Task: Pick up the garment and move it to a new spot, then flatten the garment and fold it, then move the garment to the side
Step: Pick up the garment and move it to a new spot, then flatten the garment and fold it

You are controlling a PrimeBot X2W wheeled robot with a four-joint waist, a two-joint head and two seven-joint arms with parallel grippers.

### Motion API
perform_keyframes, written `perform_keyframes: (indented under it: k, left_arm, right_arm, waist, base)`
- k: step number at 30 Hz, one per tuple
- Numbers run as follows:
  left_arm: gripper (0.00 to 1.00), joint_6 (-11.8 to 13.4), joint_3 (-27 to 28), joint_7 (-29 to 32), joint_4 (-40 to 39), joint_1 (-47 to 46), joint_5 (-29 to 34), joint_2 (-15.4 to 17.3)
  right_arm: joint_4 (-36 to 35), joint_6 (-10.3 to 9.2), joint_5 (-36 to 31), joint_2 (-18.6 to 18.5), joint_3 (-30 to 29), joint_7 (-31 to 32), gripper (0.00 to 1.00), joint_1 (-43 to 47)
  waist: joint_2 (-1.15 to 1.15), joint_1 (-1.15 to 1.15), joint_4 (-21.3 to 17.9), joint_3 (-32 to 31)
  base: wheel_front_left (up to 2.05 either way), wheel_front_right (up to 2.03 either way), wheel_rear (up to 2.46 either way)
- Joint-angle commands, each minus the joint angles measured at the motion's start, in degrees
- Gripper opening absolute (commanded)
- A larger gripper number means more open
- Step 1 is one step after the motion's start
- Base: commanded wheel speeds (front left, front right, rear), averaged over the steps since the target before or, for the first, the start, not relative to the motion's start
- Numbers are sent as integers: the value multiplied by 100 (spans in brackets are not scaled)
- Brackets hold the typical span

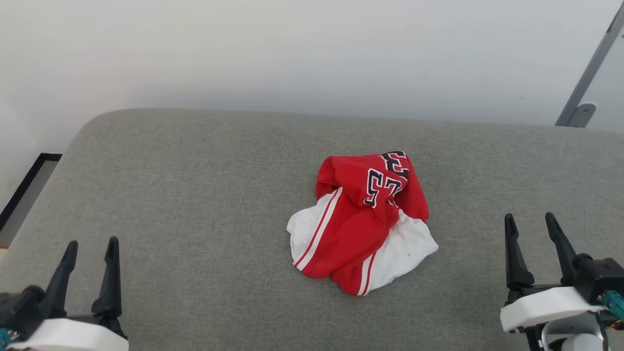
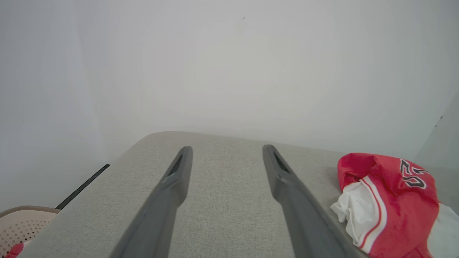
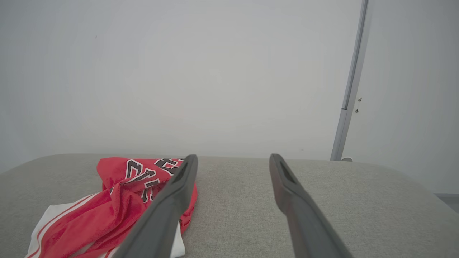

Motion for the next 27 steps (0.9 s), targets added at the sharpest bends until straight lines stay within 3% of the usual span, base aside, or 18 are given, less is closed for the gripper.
perform_keyframes:
  k: [1, 12, 27]
  left_arm:
    - [100, -112, 124, -32, 26, 96, 94, -100]
    - [100, -689, 651, -32, 355, 268, 680, -825]
    - [100, -977, 840, -32, 498, 233, 1102, -1312]
  right_arm:
    - [-26, -2, 15, 19, 1, -41, 100, 74]
    - [-59, -2, -32, 71, -8, -76, 100, 214]
    - [-38, -2, 37, 104, 44, -97, 100, 277]
  waist:
    - [0, 0, 32, 0]
    - [0, 0, 133, -18]
    - [0, 0, 97, -18]
  base:
    - [0, 0, 0]
    - [0, 0, 0]
    - [0, 0, 0]
